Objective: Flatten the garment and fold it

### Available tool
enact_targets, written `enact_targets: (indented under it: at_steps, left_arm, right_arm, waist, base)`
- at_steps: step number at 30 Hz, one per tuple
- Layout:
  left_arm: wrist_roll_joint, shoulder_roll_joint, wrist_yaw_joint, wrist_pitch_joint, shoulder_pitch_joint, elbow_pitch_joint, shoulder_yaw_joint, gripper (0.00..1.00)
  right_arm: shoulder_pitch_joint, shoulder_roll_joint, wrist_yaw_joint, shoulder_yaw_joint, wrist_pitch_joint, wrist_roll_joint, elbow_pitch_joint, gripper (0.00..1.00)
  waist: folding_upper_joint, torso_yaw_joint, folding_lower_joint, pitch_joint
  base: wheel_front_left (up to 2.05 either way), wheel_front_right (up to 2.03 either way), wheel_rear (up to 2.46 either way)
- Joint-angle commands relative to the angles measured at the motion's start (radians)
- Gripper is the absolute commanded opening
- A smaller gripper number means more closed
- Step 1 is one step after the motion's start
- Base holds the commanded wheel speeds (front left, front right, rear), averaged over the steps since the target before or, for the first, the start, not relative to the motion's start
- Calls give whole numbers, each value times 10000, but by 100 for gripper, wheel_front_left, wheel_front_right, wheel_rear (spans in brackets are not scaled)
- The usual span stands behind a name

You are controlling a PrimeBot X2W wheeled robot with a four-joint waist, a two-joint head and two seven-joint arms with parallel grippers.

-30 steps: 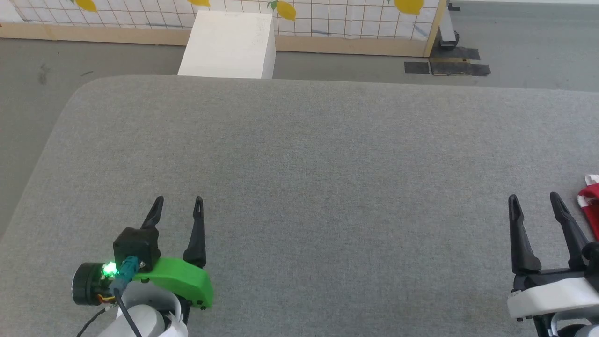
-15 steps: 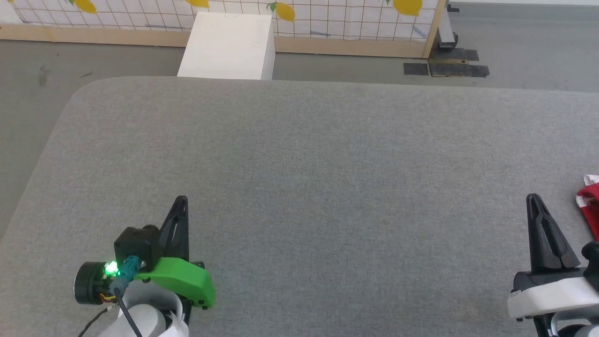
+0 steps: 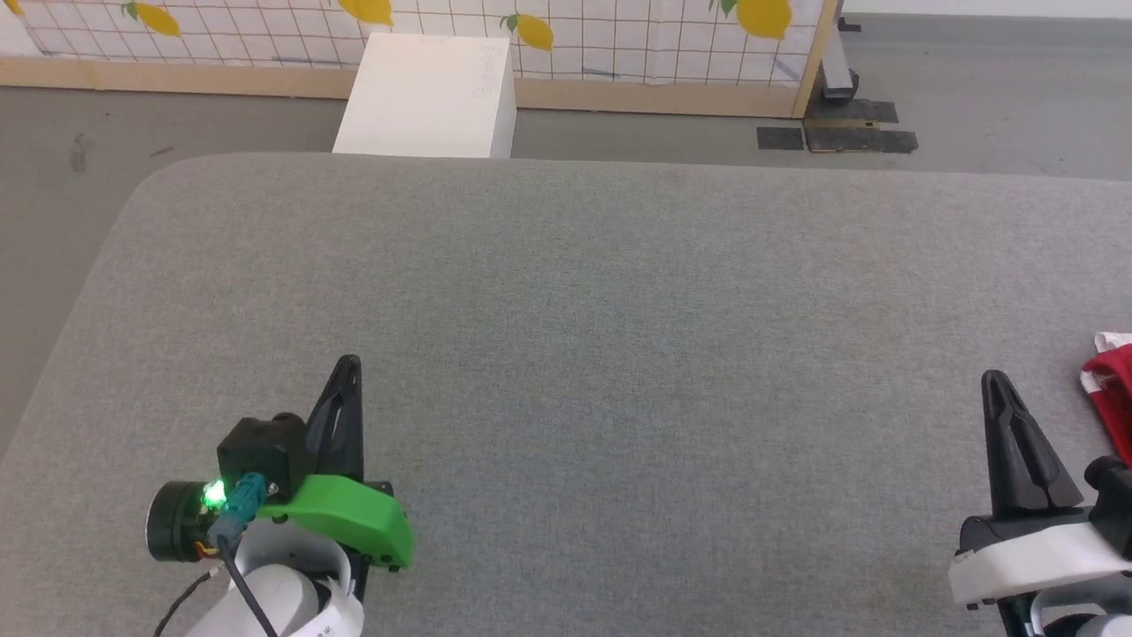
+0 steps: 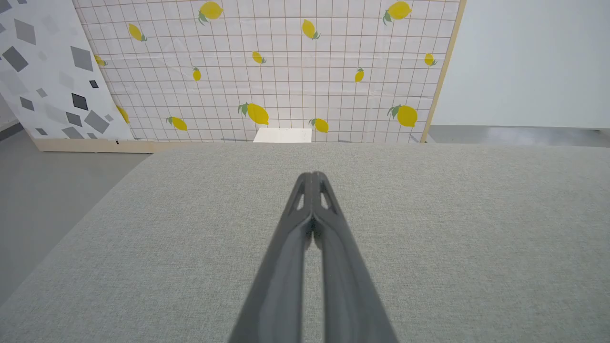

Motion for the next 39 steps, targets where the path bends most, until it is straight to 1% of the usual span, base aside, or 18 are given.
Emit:
enact_targets:
  at_steps: [1,39]
  left_arm:
    - [294,-156,-114,54,185,17,193,0]
    - [2400,-1708,-1570,768,858,104,2270,0]
  right_arm:
    - [-81,53,-2,54,57,-151,46,0]
    - [-271,278,-7,441,544,-521,272,0]
  waist:
    - [0,-8,0,-13]
    - [0,-169,0,-309]
  base:
    - [0,0,0]
    - [0,0,0]
